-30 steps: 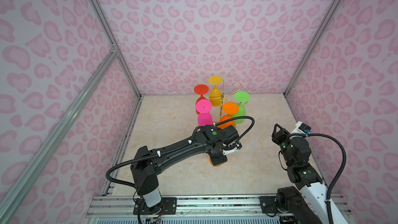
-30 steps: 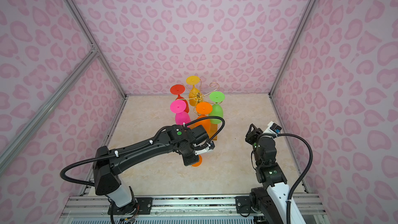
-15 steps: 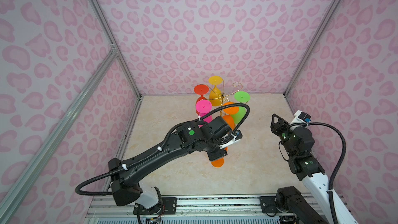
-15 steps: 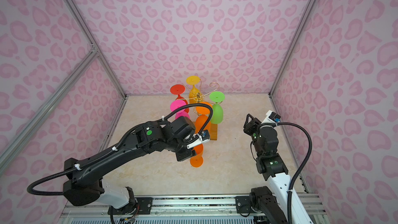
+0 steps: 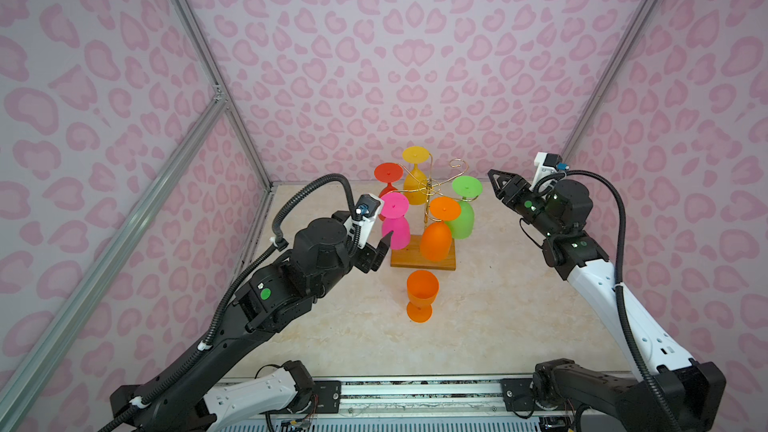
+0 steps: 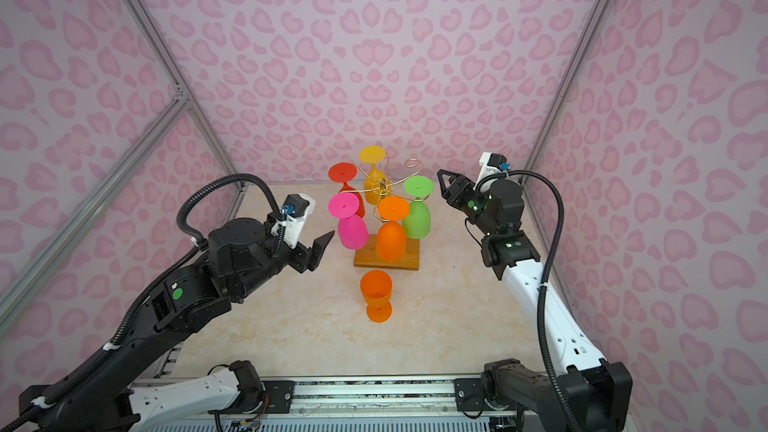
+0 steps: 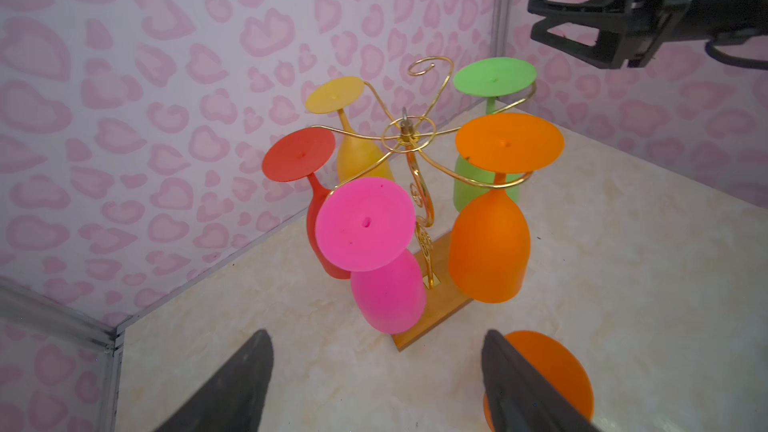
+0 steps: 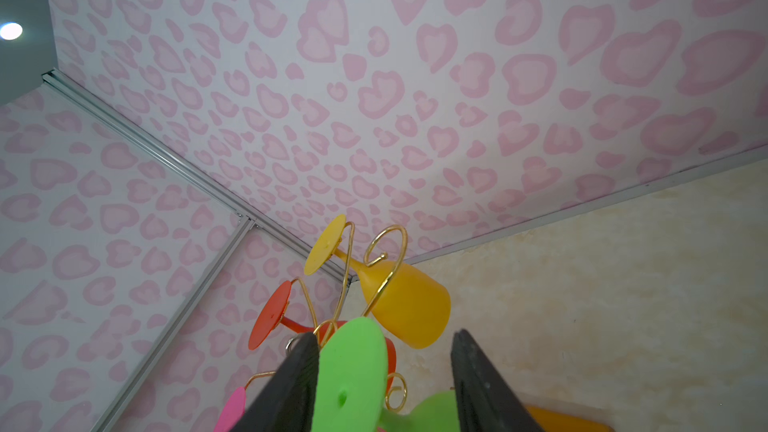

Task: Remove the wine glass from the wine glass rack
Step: 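Set the orange glass upright on the table, open the left gripper, lift away, then reach the right gripper to the green glass foot and close on it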

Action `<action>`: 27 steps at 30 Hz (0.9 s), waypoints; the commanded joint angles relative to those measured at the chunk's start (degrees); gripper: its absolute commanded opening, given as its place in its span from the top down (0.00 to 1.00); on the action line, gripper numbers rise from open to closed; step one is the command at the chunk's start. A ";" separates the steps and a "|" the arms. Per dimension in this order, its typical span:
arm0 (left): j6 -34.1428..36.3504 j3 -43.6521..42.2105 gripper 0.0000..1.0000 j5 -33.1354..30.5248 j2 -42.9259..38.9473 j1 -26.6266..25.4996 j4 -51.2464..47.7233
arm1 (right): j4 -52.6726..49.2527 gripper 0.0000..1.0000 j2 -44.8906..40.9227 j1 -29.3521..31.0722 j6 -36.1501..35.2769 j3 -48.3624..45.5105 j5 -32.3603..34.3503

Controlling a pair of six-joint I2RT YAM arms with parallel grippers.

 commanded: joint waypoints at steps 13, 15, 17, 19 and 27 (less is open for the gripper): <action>-6.54 -5.37 0.18 4.84 -4.26 7.16 7.69 | 1.19 0.53 6.74 2.52 2.56 4.07 -5.44; -6.58 -5.39 0.18 4.98 -4.25 7.33 7.45 | 1.18 0.54 6.69 2.59 2.55 3.60 -5.52; -6.66 -5.59 0.18 5.05 -4.26 7.40 7.45 | 1.39 0.54 6.48 2.75 3.17 2.91 -5.82; -6.67 -5.56 0.18 5.22 -4.21 7.42 7.43 | 1.76 0.56 6.08 2.73 3.76 2.34 -6.31; -7.20 -5.74 0.18 6.06 -3.64 7.60 7.59 | 1.25 0.58 3.48 2.73 5.10 0.14 -7.04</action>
